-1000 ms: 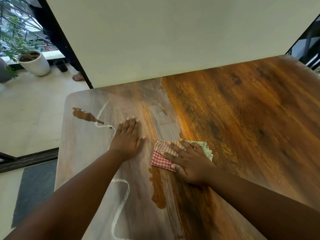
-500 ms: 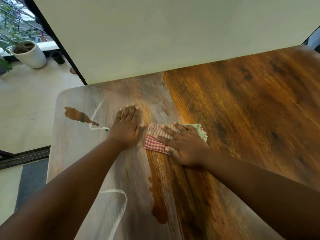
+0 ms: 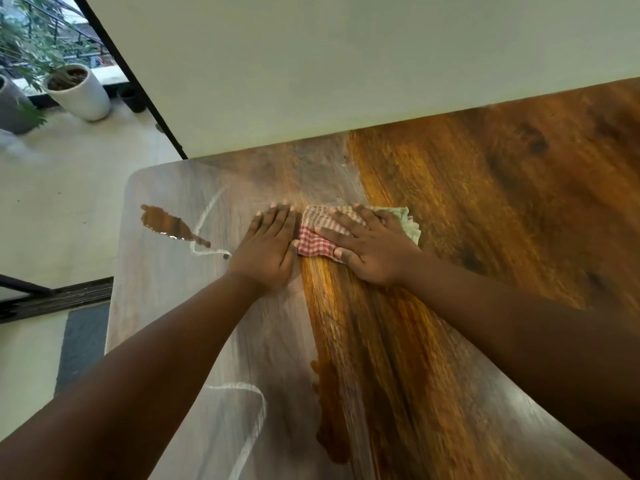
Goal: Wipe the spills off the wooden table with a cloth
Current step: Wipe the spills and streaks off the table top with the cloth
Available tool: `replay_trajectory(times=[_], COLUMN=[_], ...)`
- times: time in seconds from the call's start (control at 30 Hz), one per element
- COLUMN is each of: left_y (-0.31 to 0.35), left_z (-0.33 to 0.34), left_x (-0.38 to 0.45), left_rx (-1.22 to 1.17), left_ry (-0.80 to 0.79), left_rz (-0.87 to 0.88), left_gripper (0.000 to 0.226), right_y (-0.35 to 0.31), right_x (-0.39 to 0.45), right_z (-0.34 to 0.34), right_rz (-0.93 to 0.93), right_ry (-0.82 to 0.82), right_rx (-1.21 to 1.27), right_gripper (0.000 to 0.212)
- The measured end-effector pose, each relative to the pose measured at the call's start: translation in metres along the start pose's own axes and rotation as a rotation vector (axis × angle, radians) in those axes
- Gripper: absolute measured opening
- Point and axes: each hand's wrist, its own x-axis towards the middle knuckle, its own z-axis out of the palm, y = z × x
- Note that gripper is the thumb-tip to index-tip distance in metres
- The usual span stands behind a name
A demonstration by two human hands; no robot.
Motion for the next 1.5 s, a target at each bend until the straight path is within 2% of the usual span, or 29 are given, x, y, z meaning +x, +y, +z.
replay_trajectory(times=[0.17, 0.43, 0.53, 0.9, 1.2, 1.33, 1.5], left_y=[-0.001, -0.002, -0.001, 0.001, 0.002, 0.001, 0.000], left_z=[-0.001, 0.000, 0.000, -0.001, -0.002, -0.001, 0.002], left_x=[0.001, -0.001, 0.000, -0.002, -0.003, -0.003, -0.002], left_rx=[-0.013, -0.028, -0.028, -0.036, -0.059, -0.079, -0.085], left_ry=[-0.003, 0.000, 0.013, 0.022, 0.024, 0.024, 0.096], left_rz=[-0.003, 0.003, 0.001, 0.011, -0.004, -0.018, -0.053], left_gripper=[0.066, 0.065, 0.058, 0.058, 0.056, 0.065, 0.066], right_y=[-0.024, -0.095, -0.098, -0.086, -0.032, -0.005, 0.022], right_x=[-0.051, -0.229, -0.245, -0.209, -0.094, -0.042, 0.016], right_z=[0.004, 0.049, 0.052, 0.036, 0.022, 0.012, 0.001], right_rz=[-0.036, -0.198, -0.205, -0.120, -0.101, -0.107, -0.109], right_ry=[-0.060, -0.088, -0.063, -0.113, -0.028, 0.007, 0.015], right_rx=[0.039, -0.008, 0.008, 0.079, 0.038, 0.011, -0.004], right_gripper=[0.053, 0.059, 0.056, 0.053, 0.051, 0.050, 0.054])
